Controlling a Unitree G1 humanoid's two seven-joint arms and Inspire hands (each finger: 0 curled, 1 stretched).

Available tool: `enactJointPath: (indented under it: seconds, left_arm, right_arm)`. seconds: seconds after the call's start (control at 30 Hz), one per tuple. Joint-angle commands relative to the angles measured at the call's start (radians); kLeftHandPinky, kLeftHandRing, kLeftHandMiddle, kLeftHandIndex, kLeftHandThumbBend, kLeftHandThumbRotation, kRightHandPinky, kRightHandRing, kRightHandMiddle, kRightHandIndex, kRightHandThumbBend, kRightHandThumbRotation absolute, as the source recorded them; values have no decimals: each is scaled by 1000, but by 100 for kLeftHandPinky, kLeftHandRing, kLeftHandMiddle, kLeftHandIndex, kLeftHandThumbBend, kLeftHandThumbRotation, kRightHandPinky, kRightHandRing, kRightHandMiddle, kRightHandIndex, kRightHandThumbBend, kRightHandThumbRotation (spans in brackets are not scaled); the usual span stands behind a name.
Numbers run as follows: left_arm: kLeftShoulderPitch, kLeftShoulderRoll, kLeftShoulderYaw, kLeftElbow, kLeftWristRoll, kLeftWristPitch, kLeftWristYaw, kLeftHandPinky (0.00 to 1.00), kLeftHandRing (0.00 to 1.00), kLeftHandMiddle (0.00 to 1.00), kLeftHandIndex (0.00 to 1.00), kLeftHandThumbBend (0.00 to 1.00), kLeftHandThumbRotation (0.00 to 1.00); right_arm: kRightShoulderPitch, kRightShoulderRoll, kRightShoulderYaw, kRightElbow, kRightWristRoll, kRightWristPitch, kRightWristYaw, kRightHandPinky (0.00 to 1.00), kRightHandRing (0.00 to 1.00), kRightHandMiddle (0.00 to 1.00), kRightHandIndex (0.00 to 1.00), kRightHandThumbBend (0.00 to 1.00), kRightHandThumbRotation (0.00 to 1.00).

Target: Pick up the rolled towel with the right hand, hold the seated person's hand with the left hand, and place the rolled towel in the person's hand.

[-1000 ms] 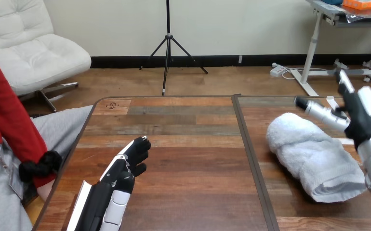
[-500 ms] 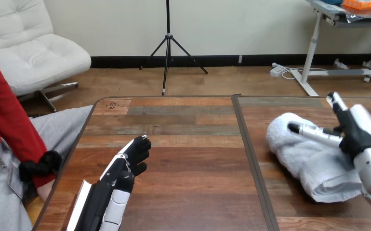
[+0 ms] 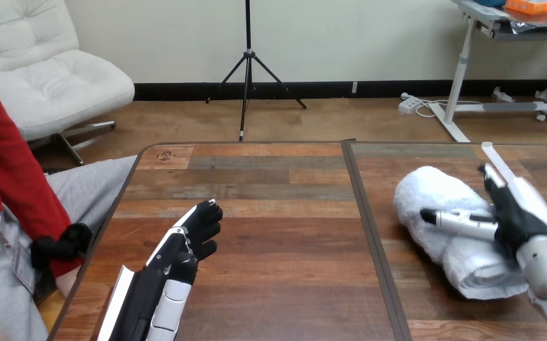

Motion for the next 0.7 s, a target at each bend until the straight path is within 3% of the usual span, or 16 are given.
enactJointPath:
  seconds: [0.0, 0.3, 0.67]
  left_arm:
    - [-47, -32, 6, -45, -2, -12, 6, 87, 89, 89, 87, 77, 100]
    - [-48, -27, 5, -51, -11, -11, -1, 87, 90, 89, 87, 76, 100]
    - [-46, -24, 9, -62, -18, 0, -3, 89, 91, 89, 87, 77, 100]
  right_arm:
    - [-36, 23, 25, 6, -14, 26, 5, 84, 100, 100, 100, 100, 59]
    - [-29, 41, 59, 23, -34, 78, 15, 90, 100, 100, 100, 100, 60]
    - [-22, 56, 104, 36, -70, 123, 9, 89, 97, 98, 100, 100, 58]
